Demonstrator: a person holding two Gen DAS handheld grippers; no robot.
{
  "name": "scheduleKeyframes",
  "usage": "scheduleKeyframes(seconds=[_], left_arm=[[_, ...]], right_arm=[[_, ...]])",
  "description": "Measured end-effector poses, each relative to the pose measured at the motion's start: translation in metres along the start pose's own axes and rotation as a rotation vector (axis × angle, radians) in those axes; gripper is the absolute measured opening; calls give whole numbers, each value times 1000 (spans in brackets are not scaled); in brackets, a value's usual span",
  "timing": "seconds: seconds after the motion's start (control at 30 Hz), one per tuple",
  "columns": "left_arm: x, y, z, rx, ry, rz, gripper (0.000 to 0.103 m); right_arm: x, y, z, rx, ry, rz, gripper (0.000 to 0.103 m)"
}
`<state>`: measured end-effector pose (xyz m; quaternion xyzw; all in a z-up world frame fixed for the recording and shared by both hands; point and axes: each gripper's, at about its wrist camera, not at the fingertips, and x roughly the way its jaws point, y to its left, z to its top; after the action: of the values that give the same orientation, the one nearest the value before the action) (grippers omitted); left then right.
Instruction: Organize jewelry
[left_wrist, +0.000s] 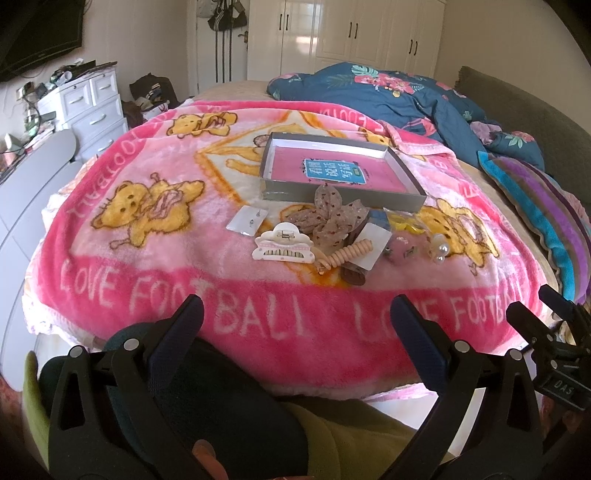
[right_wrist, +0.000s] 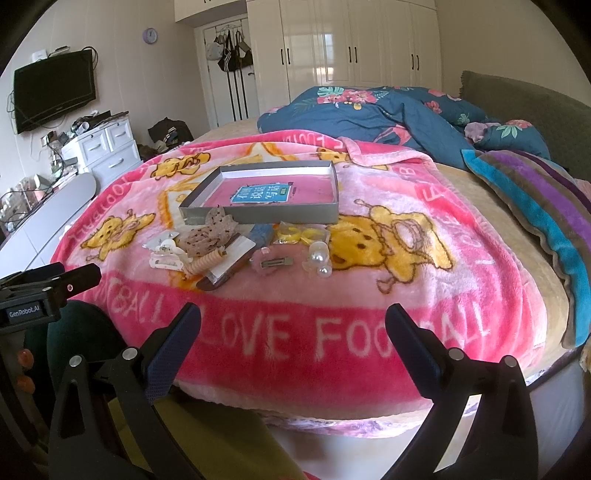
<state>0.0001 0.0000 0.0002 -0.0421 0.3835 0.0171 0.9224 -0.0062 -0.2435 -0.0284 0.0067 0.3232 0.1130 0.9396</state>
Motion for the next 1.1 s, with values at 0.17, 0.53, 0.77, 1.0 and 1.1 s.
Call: scheduleKeyframes(seconds=[0.17,0.53,0.77,1.0,1.1], left_arm=[[0,0,0,1,1,2,95],[2,-8,0,-2,-6,2,95],[2,-8,0,2,-4,2,95],[4,-1,3,-17,-3,6,95],[14,8,11,-30,0,15,95]], right_arm=[[-1,0,0,-1,0,0,99],[0,-1,1,1,-3,-1,99],[2,-1,2,-6,5,5,99],[11,2,7,-18,7,11,99],[15,1,13,-31,7,10,99]])
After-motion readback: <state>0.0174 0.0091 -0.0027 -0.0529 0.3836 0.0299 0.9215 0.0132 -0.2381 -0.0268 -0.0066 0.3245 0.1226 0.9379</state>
